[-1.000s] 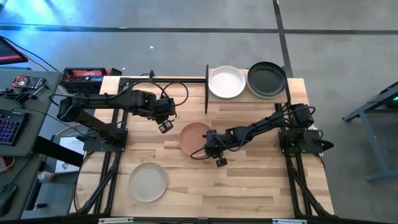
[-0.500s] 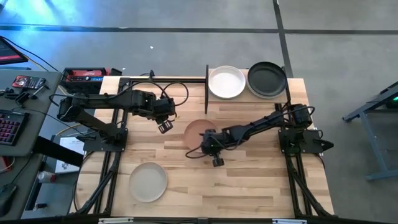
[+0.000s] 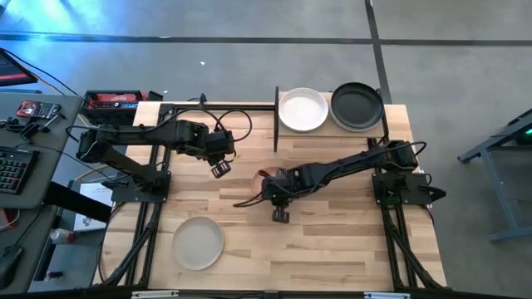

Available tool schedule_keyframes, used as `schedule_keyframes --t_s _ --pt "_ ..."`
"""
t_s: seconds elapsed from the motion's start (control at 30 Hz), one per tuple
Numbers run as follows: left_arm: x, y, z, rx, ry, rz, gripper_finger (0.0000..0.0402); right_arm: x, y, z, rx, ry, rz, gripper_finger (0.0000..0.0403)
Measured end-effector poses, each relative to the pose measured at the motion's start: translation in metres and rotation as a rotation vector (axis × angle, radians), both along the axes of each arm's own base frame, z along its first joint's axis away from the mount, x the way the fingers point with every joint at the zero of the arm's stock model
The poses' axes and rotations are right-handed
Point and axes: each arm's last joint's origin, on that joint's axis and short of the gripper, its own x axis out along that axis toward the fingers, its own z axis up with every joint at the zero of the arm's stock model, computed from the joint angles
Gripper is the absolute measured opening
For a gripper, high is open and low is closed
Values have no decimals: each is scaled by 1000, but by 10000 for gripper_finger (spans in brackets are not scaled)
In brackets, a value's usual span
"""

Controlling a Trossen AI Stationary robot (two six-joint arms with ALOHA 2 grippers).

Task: Place and stack plates onto a shelf
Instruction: Stack the brown plate on top of the white plate on the shelf

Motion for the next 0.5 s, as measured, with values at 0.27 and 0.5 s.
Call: schedule_keyframes --t_s 0.27,0.5 --pt "0 0 0 -1 0 0 83 -2 21 62 -60 10 -108 0" --pt "0 0 0 -1 0 0 83 -13 20 105 -188 18 -174 0"
